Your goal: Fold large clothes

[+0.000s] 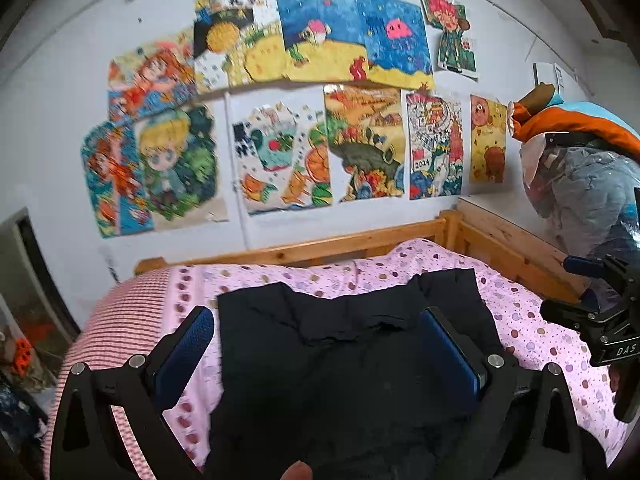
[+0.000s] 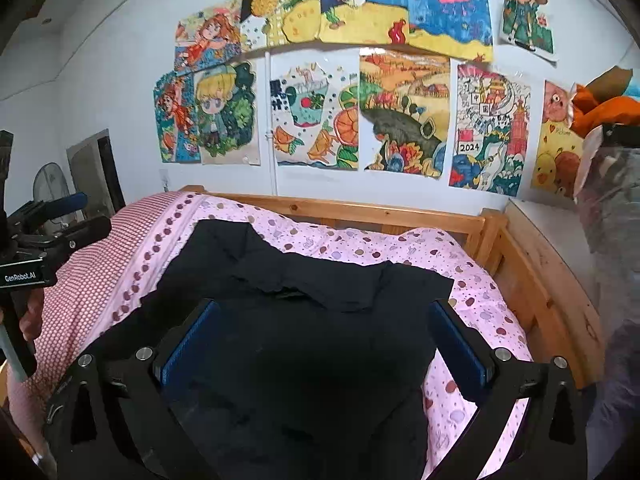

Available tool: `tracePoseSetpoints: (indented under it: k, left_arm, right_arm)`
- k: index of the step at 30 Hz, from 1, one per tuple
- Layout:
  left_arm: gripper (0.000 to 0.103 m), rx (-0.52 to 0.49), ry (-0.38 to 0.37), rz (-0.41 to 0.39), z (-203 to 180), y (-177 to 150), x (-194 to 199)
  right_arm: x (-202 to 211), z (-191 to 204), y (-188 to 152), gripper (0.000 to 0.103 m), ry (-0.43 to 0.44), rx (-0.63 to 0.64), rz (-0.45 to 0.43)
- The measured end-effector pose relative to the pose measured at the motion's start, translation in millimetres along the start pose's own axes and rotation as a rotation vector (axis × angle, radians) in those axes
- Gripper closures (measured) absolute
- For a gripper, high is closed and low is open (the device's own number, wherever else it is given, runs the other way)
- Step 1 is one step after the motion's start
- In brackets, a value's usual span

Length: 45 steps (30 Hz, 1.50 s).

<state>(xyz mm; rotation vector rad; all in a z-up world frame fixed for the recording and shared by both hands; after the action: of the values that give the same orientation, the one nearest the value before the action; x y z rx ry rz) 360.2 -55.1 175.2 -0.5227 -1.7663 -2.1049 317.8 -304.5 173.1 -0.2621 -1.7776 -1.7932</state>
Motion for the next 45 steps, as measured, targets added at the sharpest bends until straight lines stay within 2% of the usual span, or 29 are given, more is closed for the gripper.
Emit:
tracePoseSetpoints:
  k: [4, 11, 17, 23, 31, 45]
  left_arm:
    - [0.000, -0.010, 0.034, -0.034, 8, -6, 38]
    - [0.000, -0.002, 0.036, -0.022, 19, -28, 81]
    - [0.000, 0.006, 0.030, -0.036, 30, -45, 109]
    - [0.000, 0.010, -0.006, -0.017, 34, -69, 128]
    - [0.000, -0.006, 0.008, -0.013, 39, -98, 143]
    - [0.000, -0.051, 0.005, -0.010, 34, -147, 171]
  right_arm:
    - [22, 14, -8, 0.002, -0.004, 0.010, -0.014]
    - [53, 32, -28, 0.002, -0.006, 0.004, -0.029]
    - [74, 50, -46, 0.002, -0.042, 0.040, -0.016]
    - [95, 66, -62, 0.002, -0.071, 0.059, -0.002]
    - [117, 86, -86, 0.002, -0.153, 0.130, -0.005]
    - [139, 103, -126, 0.002, -0.155, 0.116, 0.020]
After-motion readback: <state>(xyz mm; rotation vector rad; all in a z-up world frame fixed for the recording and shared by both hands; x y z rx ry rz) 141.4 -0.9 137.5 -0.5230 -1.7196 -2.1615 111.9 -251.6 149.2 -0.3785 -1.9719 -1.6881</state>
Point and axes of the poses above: each gripper's, at about its wrist camera, not at the fingertips, and x roughly against the way its jaws point, z to its left, y to its top, the point moved 4 cm from there along -x, roughly the way its jaws point, and after that the axes turned 9 degrees about y, right-handed, at the moved point
